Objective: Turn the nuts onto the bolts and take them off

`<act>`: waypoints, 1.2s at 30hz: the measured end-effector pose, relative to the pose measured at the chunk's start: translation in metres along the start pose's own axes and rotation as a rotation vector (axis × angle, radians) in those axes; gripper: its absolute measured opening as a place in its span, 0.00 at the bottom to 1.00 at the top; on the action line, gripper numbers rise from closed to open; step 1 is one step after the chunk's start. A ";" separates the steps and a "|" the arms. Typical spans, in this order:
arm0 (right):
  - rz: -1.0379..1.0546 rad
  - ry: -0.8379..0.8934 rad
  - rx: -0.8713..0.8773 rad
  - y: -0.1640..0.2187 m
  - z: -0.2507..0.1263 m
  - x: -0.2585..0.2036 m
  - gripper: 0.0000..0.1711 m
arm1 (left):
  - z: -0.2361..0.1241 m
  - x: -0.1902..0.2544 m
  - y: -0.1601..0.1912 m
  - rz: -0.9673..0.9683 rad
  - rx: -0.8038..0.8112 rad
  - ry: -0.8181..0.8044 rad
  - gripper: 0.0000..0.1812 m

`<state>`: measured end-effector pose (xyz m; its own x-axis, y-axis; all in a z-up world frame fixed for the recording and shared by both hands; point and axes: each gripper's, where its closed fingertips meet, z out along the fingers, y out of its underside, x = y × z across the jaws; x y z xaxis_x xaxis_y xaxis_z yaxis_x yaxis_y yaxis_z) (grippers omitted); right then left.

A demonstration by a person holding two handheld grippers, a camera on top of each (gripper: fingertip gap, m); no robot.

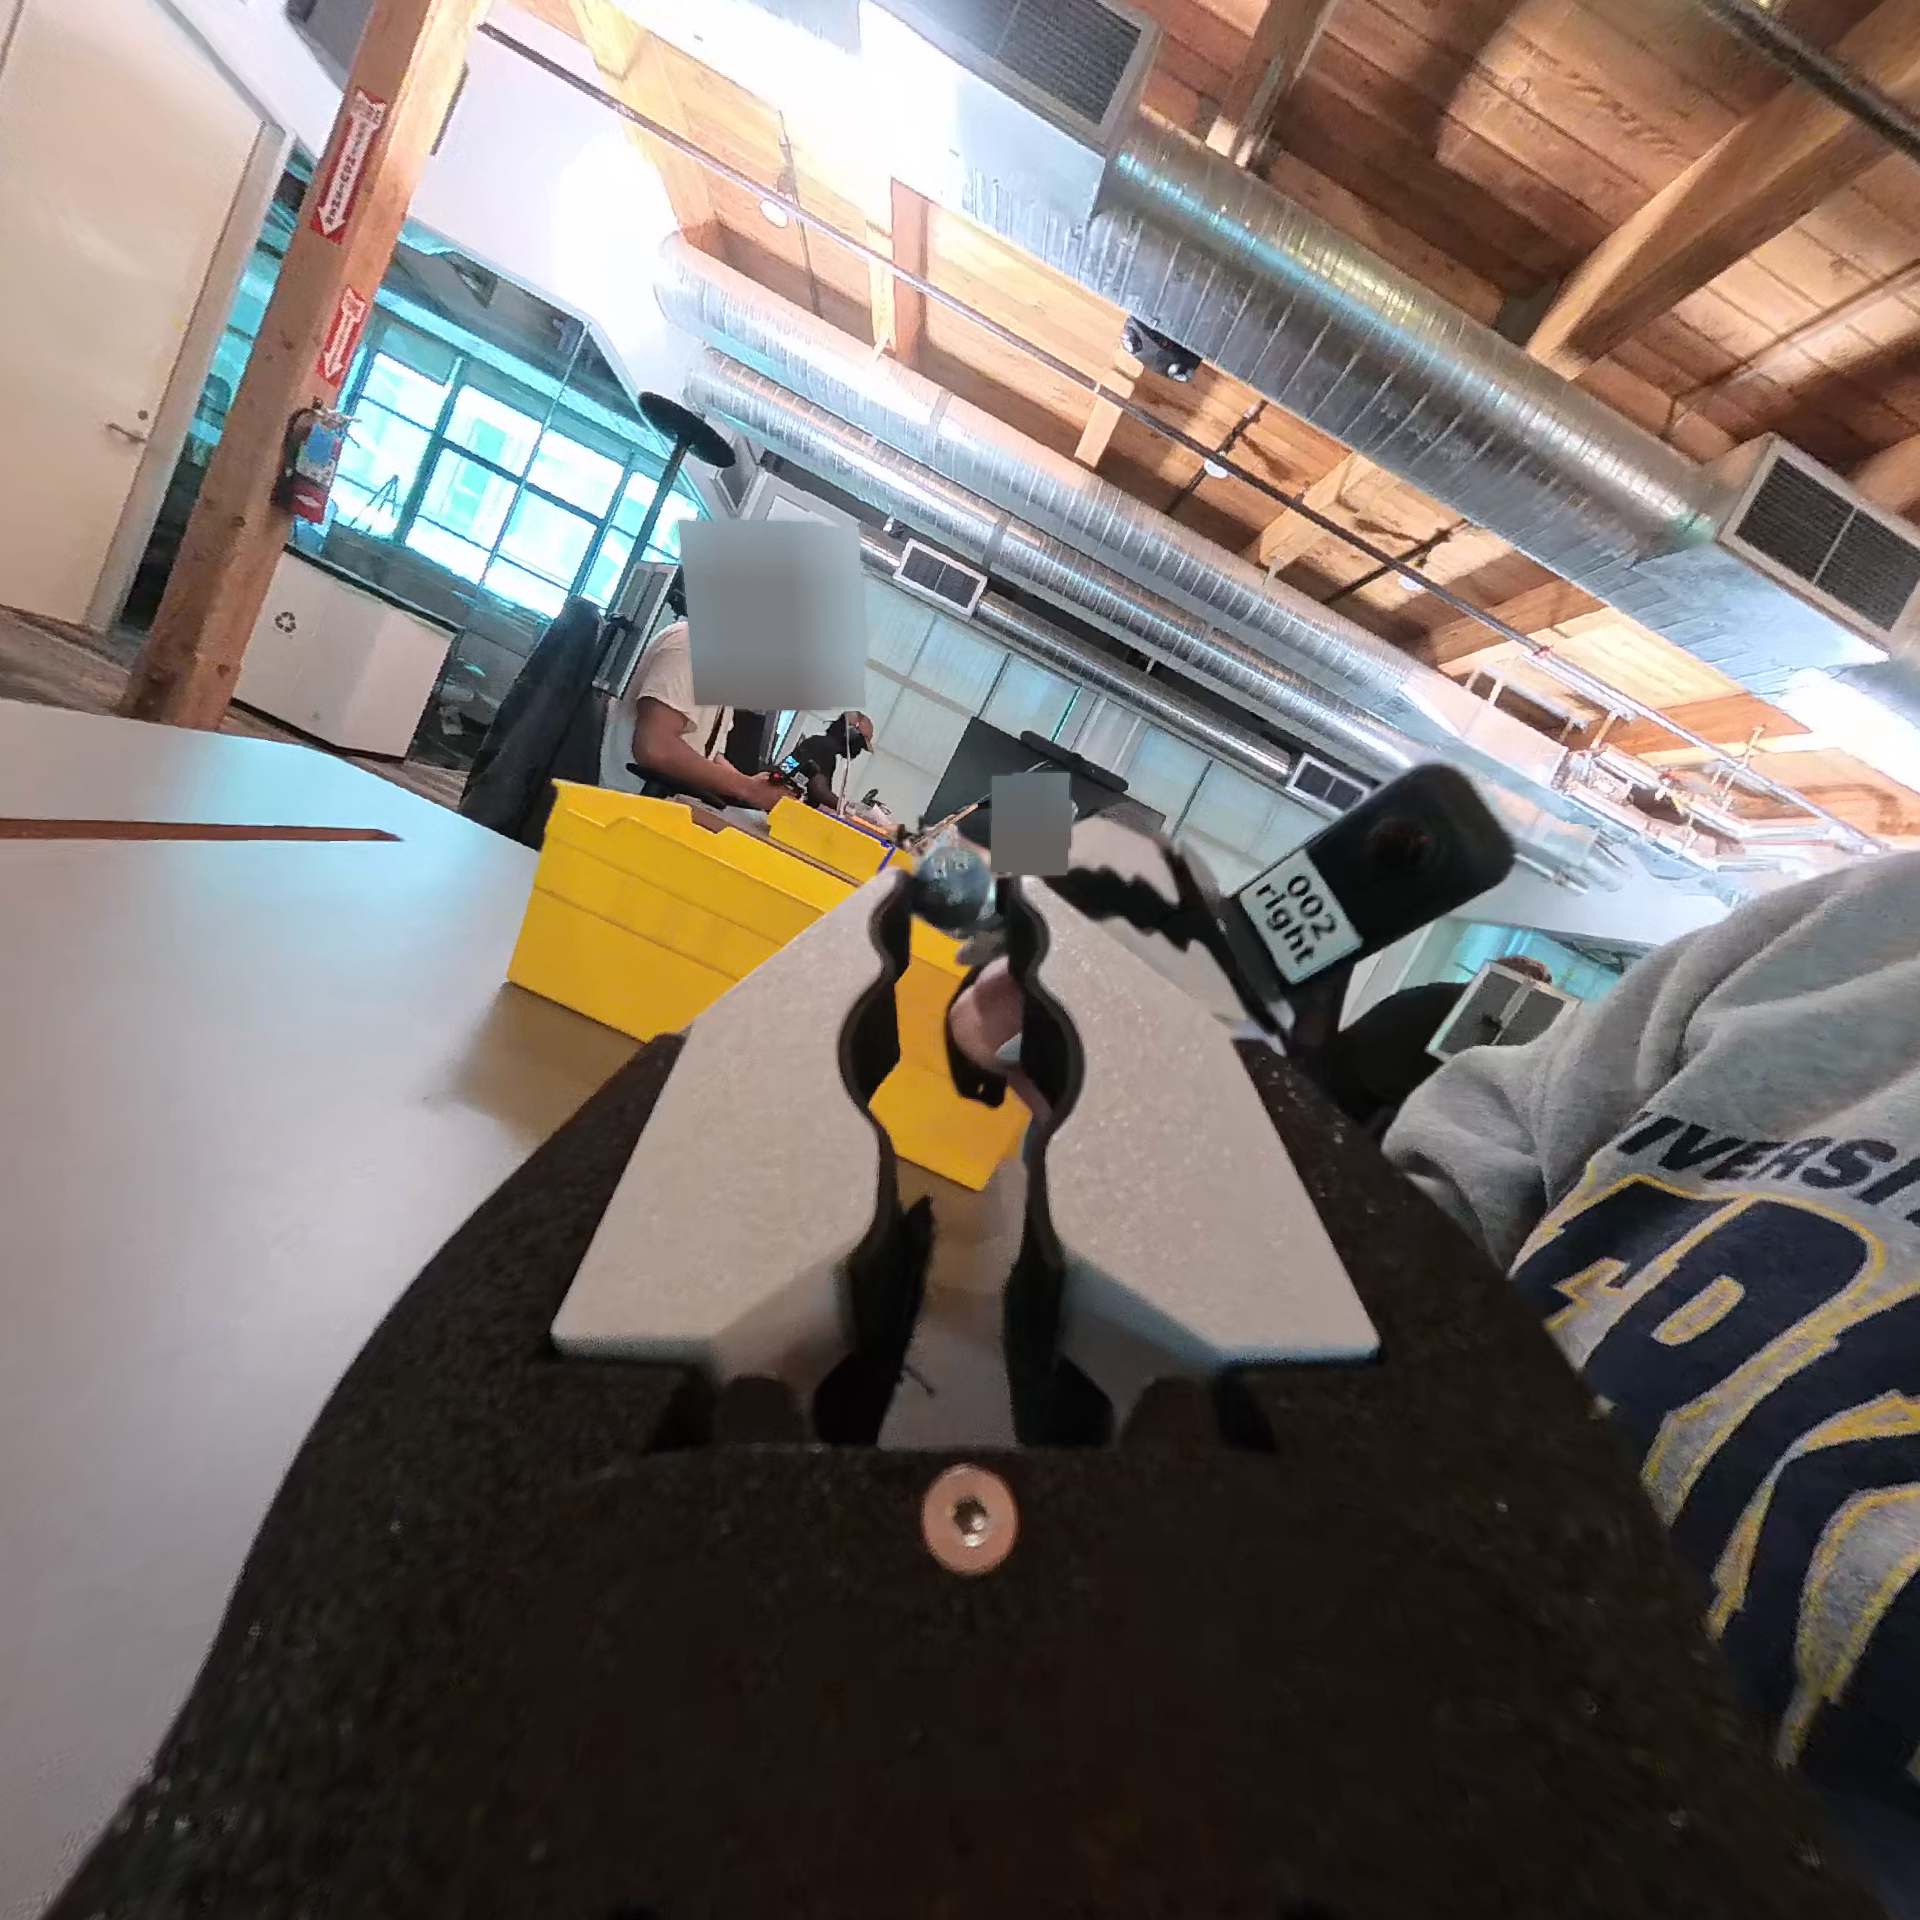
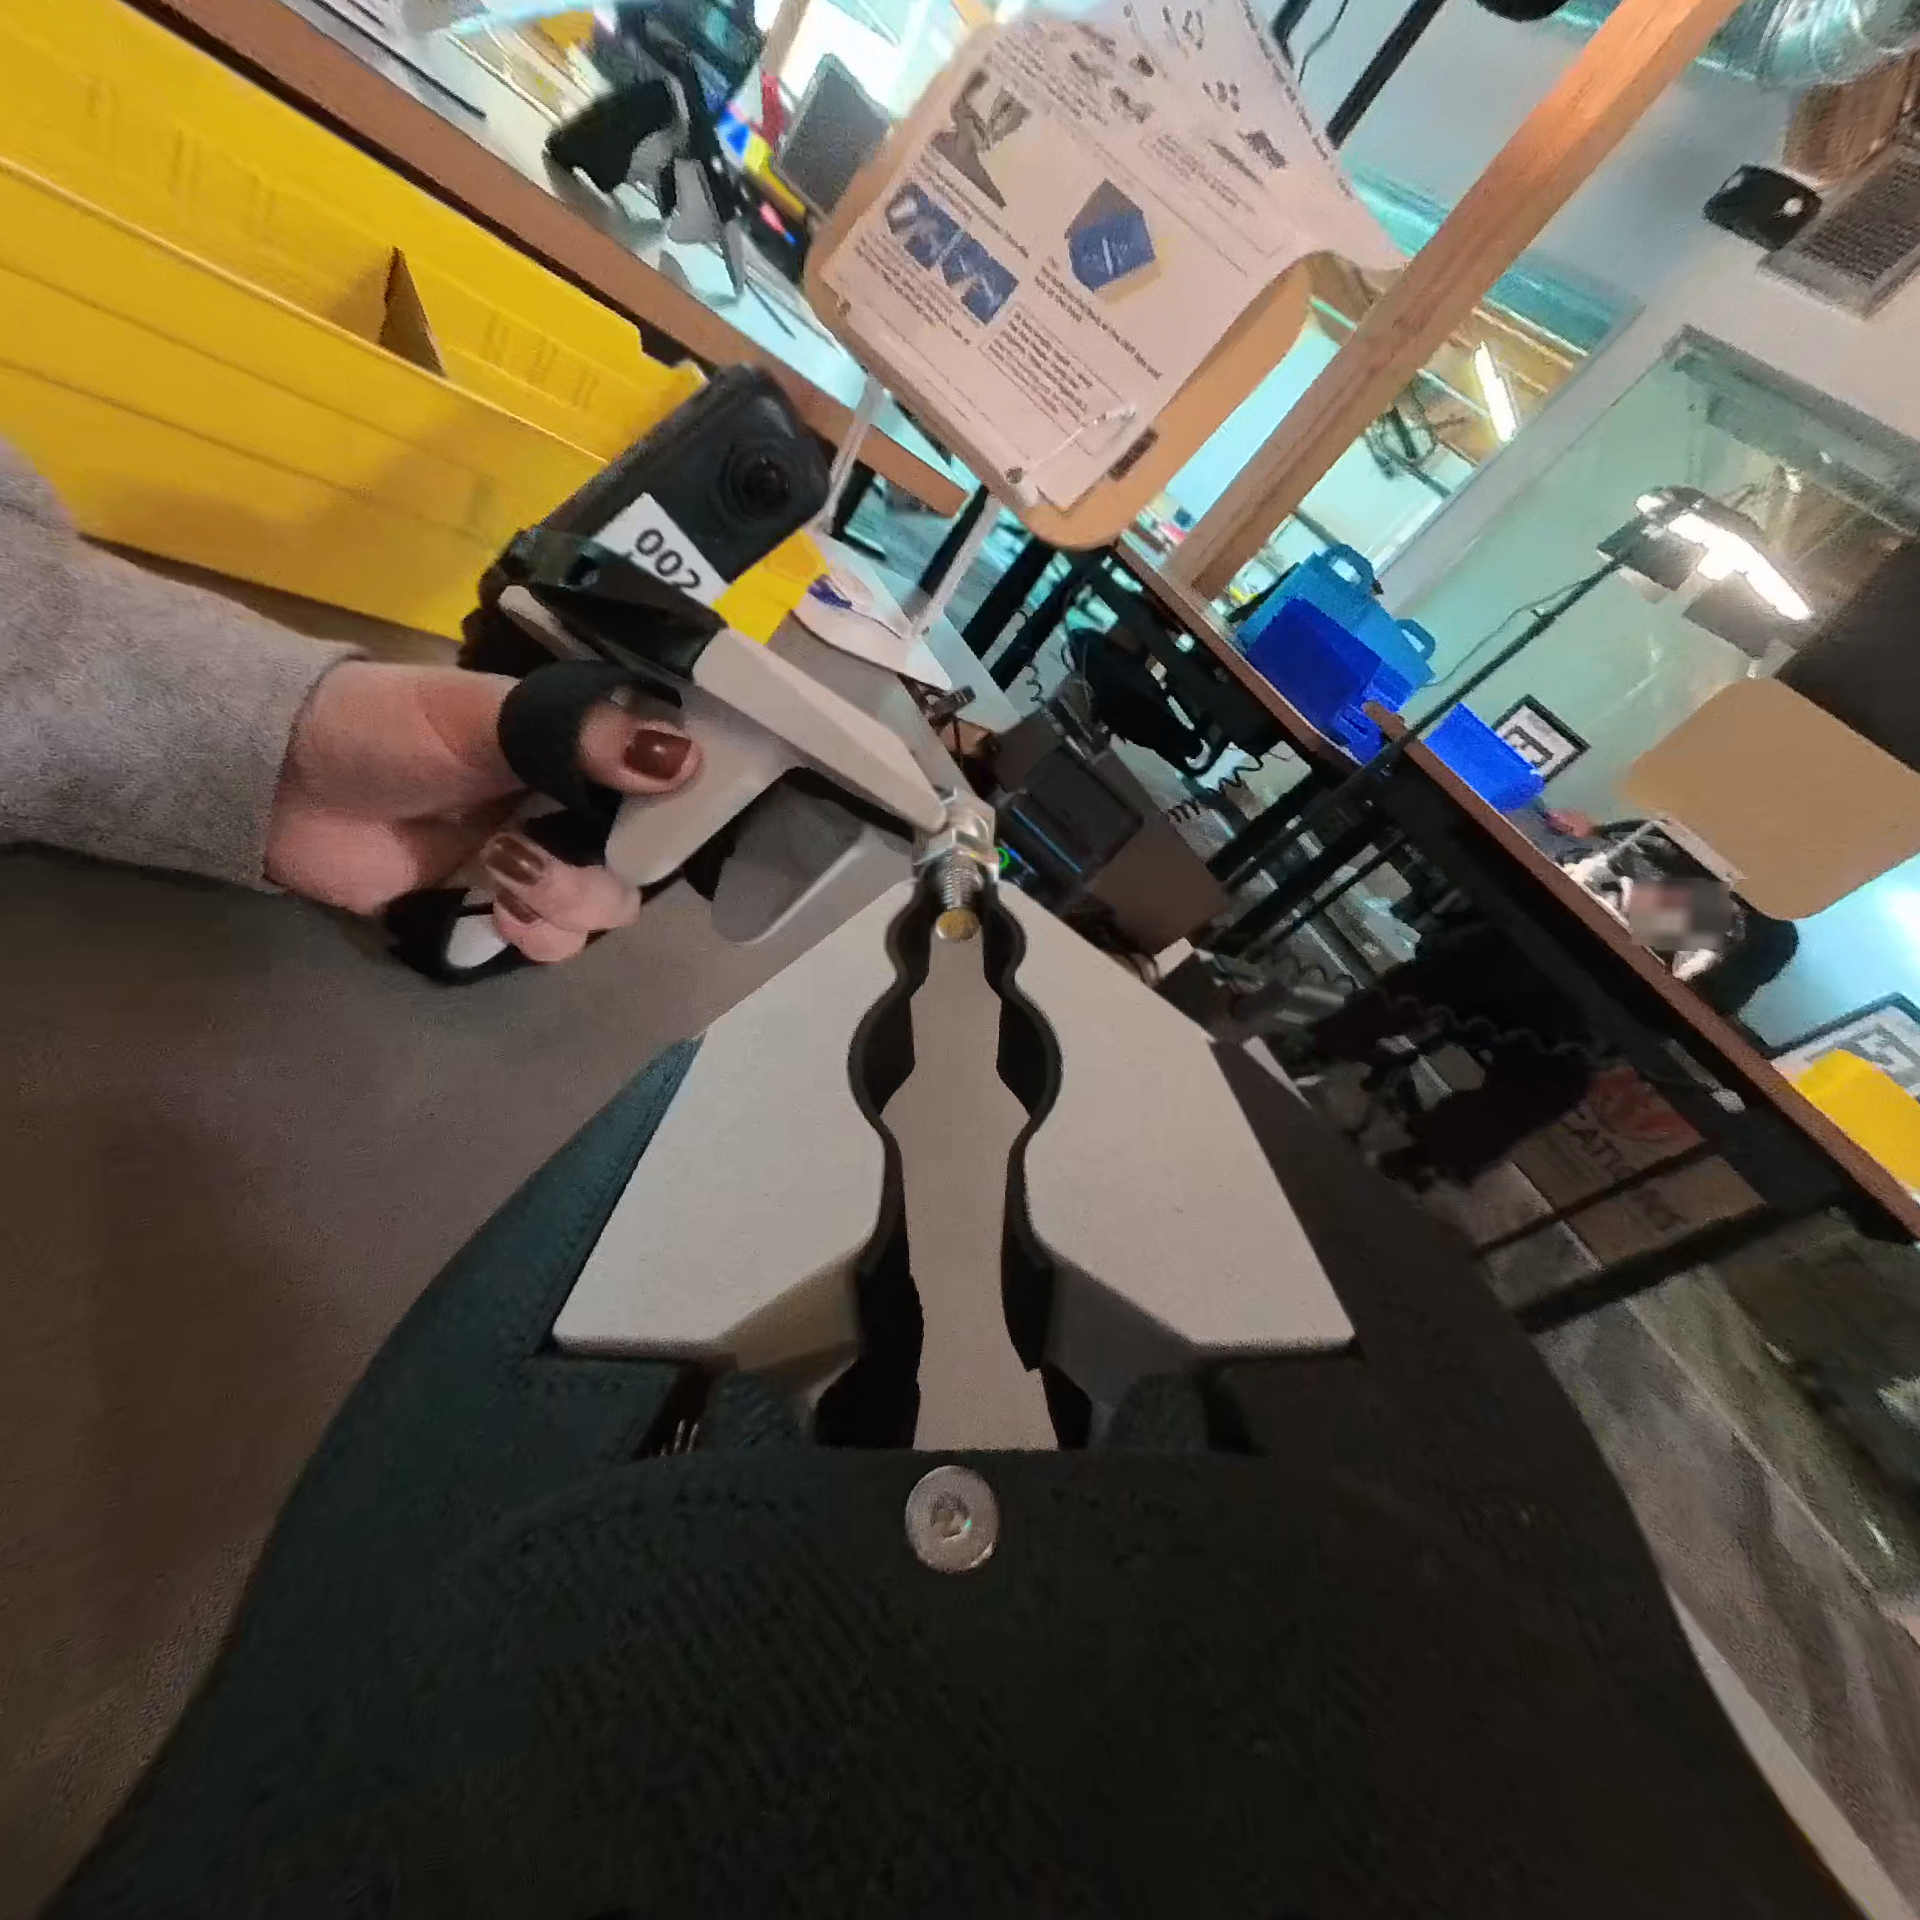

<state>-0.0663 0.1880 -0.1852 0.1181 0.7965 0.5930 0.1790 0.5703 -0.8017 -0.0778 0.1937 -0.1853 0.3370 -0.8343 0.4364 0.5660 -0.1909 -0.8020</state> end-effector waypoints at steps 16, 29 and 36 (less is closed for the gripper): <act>0.529 0.157 -1.167 0.254 -0.255 0.101 0.10 | -0.009 -0.036 -0.005 0.415 -0.069 -0.416 0.40; 0.314 0.221 -0.547 0.057 -0.113 0.087 0.25 | 0.011 0.019 -0.022 0.366 -0.135 -0.457 0.43; 0.311 0.015 -0.193 0.031 0.037 0.007 0.25 | -0.081 0.044 -0.117 0.413 -0.349 -0.780 0.42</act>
<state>-0.0961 0.2188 -0.2084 0.2096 0.9220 0.3256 0.3135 0.2520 -0.9155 -0.1895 0.1376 -0.1054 0.9393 -0.3136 0.1388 0.0751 -0.2069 -0.9755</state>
